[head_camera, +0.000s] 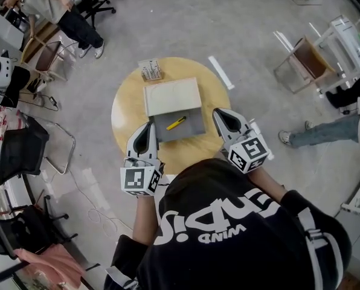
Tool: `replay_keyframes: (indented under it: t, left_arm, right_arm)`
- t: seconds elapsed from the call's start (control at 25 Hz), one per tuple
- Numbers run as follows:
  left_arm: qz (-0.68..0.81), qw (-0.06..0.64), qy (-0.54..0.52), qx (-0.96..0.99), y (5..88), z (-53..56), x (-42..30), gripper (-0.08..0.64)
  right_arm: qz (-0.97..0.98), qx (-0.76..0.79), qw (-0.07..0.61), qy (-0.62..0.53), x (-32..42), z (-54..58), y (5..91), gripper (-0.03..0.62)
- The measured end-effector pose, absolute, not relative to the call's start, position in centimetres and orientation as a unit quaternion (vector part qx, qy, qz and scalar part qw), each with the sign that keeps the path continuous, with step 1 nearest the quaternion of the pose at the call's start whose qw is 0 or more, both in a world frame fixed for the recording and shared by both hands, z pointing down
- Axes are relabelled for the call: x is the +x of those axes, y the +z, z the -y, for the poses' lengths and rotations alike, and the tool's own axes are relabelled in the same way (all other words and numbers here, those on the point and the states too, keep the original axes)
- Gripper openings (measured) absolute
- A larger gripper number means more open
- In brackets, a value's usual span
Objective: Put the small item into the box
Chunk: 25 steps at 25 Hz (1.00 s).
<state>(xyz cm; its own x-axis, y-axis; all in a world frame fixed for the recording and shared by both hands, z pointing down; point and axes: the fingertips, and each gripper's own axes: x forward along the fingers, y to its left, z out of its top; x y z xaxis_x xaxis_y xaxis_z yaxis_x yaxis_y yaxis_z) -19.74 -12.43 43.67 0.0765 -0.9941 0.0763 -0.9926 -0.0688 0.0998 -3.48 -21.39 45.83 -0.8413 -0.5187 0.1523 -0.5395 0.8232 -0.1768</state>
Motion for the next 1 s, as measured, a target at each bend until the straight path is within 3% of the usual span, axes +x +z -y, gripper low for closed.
replay_keyframes:
  t: [1.0]
  left_arm:
    - [0.670,0.087,0.002,0.737,45.3,12.7,-19.0,0.011]
  right_arm:
    - [0.953,0.280,0.057,0.105,-4.0,21.2,46.4,0.003]
